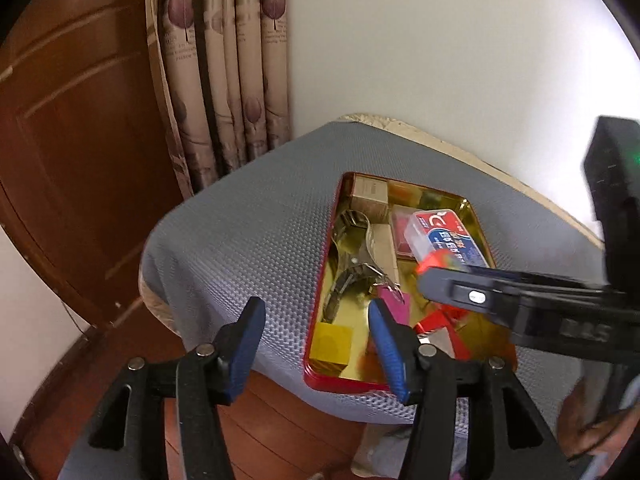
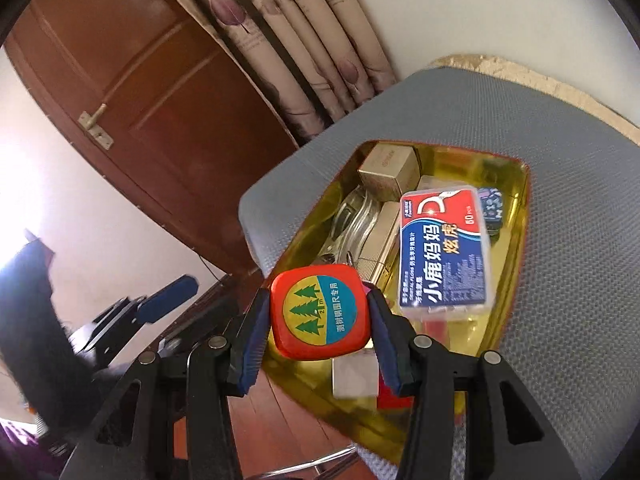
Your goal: Organize rigid objects
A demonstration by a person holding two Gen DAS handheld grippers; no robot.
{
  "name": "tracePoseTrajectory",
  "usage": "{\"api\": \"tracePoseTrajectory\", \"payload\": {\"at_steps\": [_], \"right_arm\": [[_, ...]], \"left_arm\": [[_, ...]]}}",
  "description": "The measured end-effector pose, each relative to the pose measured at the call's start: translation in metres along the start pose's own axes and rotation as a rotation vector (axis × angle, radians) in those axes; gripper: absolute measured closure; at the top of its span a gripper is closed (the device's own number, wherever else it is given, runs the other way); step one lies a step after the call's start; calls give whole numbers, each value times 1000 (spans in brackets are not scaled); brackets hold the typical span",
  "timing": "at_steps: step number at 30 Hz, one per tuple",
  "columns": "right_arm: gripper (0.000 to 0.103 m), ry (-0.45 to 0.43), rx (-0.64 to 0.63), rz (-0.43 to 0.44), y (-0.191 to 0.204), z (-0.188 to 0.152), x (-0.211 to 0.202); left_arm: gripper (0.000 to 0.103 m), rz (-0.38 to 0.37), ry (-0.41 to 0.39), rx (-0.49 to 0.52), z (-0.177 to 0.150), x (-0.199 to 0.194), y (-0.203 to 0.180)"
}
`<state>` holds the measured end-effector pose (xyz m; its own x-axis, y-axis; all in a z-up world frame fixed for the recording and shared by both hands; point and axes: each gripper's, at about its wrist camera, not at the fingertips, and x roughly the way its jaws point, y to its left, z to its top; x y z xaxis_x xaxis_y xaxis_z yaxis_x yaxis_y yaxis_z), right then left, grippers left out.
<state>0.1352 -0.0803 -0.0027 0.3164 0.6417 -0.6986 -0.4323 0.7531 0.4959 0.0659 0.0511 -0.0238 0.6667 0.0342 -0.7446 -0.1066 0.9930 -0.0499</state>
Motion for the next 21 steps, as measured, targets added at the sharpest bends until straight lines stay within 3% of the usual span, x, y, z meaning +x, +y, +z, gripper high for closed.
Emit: {"api": "tracePoseTrajectory", "payload": {"at_steps": [15, 21], "right_arm": [[56, -30, 36, -86, -7, 20, 23], [48, -122, 28, -70, -2, 19, -2]], "left_arm": [[48, 37, 52, -15, -1, 18, 7], [48, 52, 52, 0, -2, 19, 4]]}}
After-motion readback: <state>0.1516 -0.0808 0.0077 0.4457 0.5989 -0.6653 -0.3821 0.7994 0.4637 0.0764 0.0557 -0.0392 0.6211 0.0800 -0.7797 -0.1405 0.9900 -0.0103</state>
